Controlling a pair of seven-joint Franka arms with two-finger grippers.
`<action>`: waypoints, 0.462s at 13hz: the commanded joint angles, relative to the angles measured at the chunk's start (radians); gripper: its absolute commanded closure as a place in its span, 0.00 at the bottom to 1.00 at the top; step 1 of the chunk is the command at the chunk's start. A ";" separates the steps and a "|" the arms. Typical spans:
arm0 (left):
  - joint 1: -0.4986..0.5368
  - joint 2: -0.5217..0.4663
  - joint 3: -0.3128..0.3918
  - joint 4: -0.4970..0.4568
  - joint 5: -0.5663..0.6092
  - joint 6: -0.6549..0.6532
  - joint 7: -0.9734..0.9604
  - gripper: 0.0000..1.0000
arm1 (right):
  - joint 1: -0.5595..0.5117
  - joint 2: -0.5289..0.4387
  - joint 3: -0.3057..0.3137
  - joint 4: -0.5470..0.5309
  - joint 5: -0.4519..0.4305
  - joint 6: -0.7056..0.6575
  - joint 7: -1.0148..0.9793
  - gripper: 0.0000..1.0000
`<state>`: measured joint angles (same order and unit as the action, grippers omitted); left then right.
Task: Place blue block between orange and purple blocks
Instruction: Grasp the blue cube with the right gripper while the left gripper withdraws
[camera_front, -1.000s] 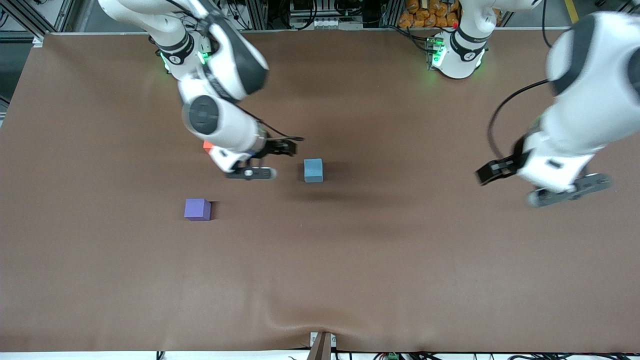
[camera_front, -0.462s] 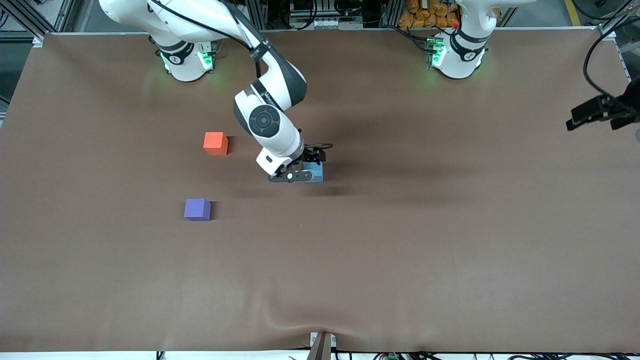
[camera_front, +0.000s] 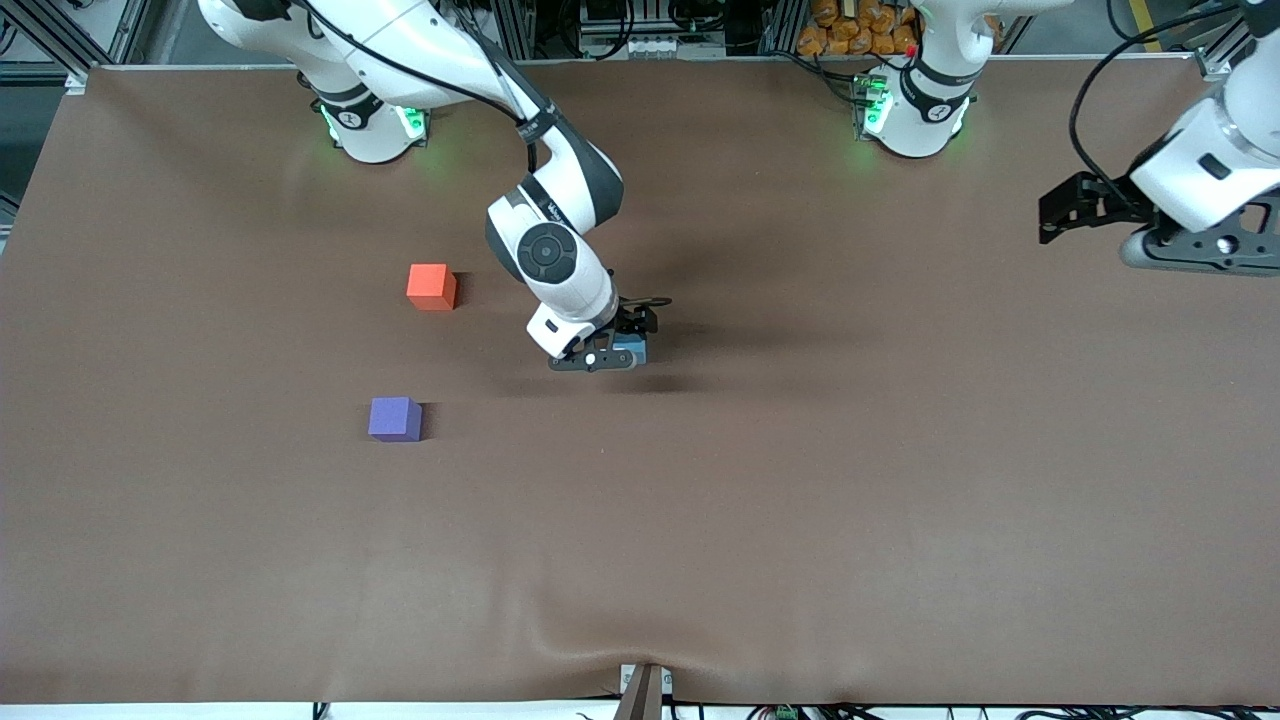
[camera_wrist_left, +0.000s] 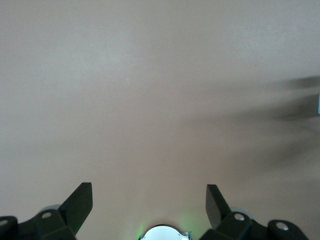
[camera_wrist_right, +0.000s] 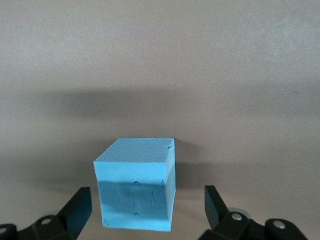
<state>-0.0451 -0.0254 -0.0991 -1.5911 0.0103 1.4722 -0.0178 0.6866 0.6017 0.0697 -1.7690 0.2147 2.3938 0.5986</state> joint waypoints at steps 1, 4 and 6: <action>0.016 -0.011 -0.005 0.035 0.013 -0.009 0.001 0.00 | 0.039 0.039 -0.013 0.028 -0.026 0.033 0.070 0.00; 0.016 -0.011 -0.005 0.039 0.008 -0.032 0.001 0.00 | 0.044 0.055 -0.011 0.028 -0.032 0.067 0.101 0.00; 0.018 -0.013 -0.004 0.039 0.007 -0.044 0.001 0.00 | 0.050 0.058 -0.013 0.026 -0.046 0.079 0.102 0.00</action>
<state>-0.0356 -0.0269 -0.0979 -1.5584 0.0104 1.4570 -0.0178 0.7203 0.6444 0.0694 -1.7643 0.1925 2.4636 0.6751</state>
